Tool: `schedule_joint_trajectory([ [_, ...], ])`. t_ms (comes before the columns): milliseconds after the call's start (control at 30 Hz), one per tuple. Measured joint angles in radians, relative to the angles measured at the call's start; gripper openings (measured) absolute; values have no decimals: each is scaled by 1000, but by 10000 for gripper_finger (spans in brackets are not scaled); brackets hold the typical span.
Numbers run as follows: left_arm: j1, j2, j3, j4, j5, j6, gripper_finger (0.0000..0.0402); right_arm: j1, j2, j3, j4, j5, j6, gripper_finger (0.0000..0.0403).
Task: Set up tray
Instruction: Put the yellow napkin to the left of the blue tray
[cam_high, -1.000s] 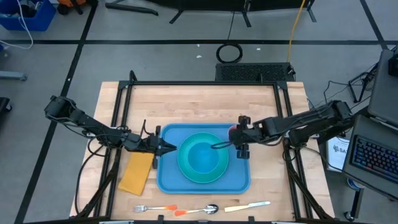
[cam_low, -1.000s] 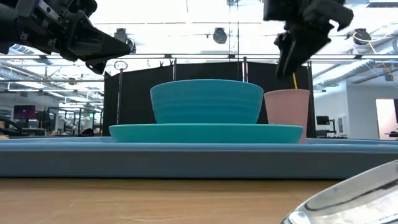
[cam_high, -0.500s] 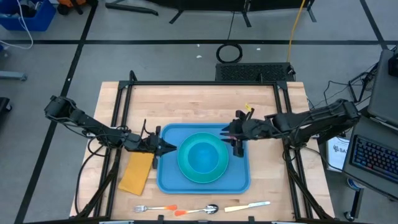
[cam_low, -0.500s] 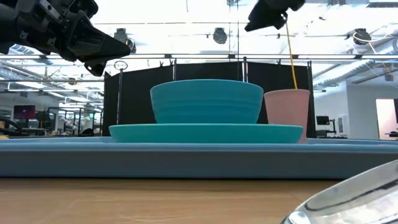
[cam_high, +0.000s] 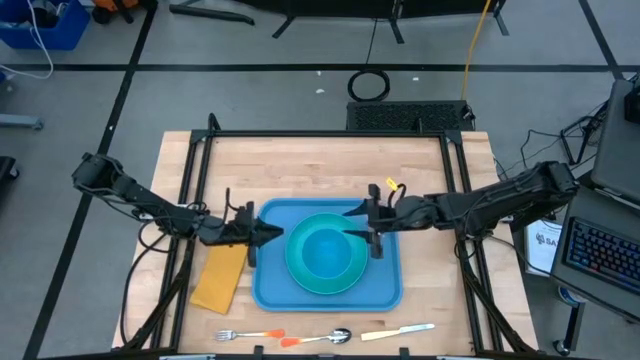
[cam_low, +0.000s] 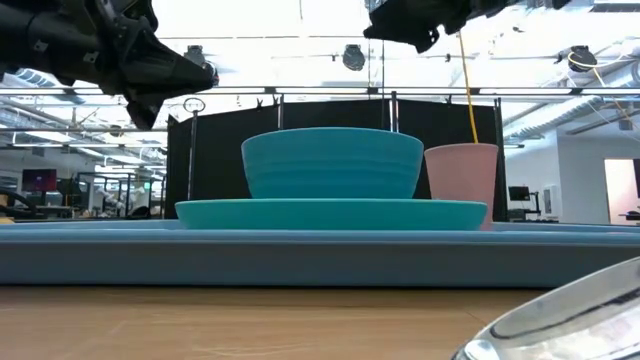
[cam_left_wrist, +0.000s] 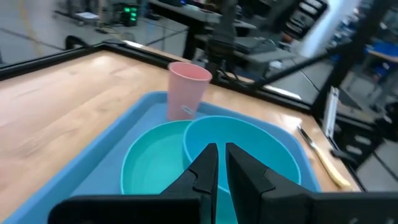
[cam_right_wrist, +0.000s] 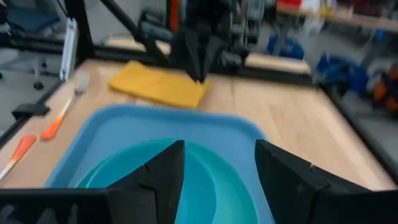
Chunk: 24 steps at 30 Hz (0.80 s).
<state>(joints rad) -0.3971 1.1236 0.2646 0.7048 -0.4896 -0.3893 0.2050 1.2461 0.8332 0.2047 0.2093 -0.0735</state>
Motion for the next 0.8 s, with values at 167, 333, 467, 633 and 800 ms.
schedule_joint_trajectory([
  [167,-19,0,0,1,-50,-13,35,0,0,-53,241,-5,-123,187],
  [333,-35,0,1,-2,-115,-103,35,0,-1,-53,373,-5,-201,187],
  [467,-57,0,9,-98,-115,-244,35,-1,-1,-53,398,-4,-219,187],
  [633,-109,0,104,-488,-103,-479,22,-1,-1,-53,455,-5,-275,187],
  [800,-199,0,267,-845,-117,-641,7,-1,-1,-53,520,-5,-317,187],
])
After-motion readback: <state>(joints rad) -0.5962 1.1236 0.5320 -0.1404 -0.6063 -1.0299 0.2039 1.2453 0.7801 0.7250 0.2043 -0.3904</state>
